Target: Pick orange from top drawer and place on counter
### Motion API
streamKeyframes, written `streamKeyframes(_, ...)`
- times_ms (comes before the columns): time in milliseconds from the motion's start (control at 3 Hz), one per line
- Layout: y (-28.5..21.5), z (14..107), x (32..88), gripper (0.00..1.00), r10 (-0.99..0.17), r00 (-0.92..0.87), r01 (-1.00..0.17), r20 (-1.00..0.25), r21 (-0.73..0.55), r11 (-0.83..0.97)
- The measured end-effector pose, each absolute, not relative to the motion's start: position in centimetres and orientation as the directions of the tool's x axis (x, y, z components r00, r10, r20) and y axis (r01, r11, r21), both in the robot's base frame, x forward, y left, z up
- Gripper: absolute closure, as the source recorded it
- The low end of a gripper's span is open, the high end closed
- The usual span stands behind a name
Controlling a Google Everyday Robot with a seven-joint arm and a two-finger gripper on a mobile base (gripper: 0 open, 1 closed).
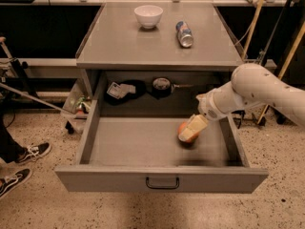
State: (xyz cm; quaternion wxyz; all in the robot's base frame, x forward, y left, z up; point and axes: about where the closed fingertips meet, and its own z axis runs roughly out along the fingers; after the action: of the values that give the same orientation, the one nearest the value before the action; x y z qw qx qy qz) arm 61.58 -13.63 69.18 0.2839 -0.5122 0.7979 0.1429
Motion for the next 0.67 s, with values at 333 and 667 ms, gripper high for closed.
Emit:
streamKeyframes(333, -11.18, 65.09, 62.12, 0.00, -0.710, -0.341, -0.909, -0.616, 0.024, 0.415)
streamKeyframes(667, -11.40, 64.89, 62.20, 0.00, -0.709, -0.347, -0.907, -0.613, 0.027, 0.421)
